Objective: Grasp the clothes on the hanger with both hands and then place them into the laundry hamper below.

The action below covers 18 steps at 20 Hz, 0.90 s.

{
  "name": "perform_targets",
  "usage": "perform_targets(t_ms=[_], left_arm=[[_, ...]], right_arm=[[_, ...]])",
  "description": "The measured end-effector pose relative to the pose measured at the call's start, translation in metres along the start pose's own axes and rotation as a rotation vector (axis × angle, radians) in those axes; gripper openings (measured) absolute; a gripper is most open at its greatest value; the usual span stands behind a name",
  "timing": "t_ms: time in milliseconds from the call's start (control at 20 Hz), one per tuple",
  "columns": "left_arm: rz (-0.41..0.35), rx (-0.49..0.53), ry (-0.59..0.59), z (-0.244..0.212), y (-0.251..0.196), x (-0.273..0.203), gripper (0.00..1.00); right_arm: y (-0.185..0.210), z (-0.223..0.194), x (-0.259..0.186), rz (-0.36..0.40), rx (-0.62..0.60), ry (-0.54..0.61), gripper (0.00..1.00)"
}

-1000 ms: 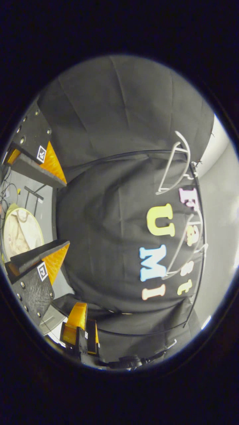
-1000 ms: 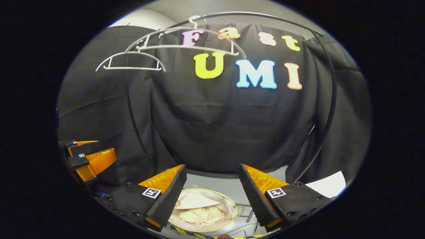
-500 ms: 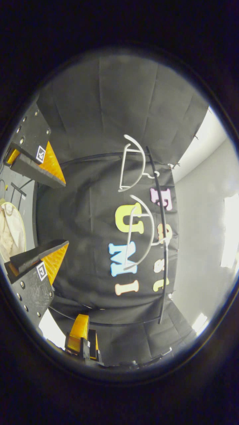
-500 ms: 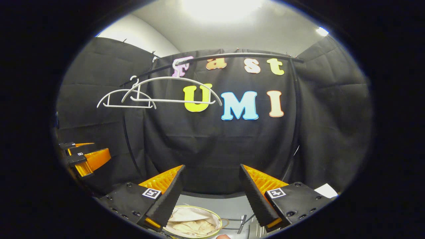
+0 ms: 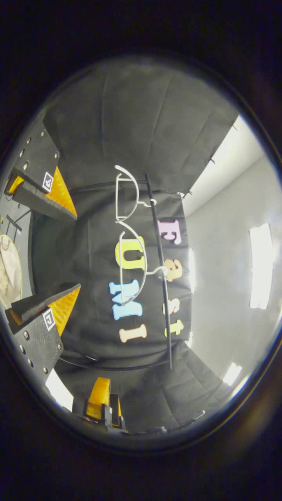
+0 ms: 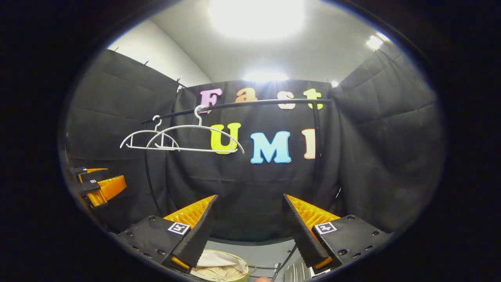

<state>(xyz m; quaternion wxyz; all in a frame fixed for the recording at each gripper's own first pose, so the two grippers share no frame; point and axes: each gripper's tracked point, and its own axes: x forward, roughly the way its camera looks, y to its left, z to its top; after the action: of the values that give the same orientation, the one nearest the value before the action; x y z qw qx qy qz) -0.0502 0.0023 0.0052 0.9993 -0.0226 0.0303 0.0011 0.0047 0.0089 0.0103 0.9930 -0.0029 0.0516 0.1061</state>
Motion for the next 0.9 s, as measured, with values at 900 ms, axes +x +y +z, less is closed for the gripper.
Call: perform_targets(t_ms=[900], left_arm=[[0.003,0.008,-0.087,0.032,0.006,-0.022,0.91]], right_arm=[[-0.026,0.029,-0.039,-0.093,-0.007,-0.089,0.99]])
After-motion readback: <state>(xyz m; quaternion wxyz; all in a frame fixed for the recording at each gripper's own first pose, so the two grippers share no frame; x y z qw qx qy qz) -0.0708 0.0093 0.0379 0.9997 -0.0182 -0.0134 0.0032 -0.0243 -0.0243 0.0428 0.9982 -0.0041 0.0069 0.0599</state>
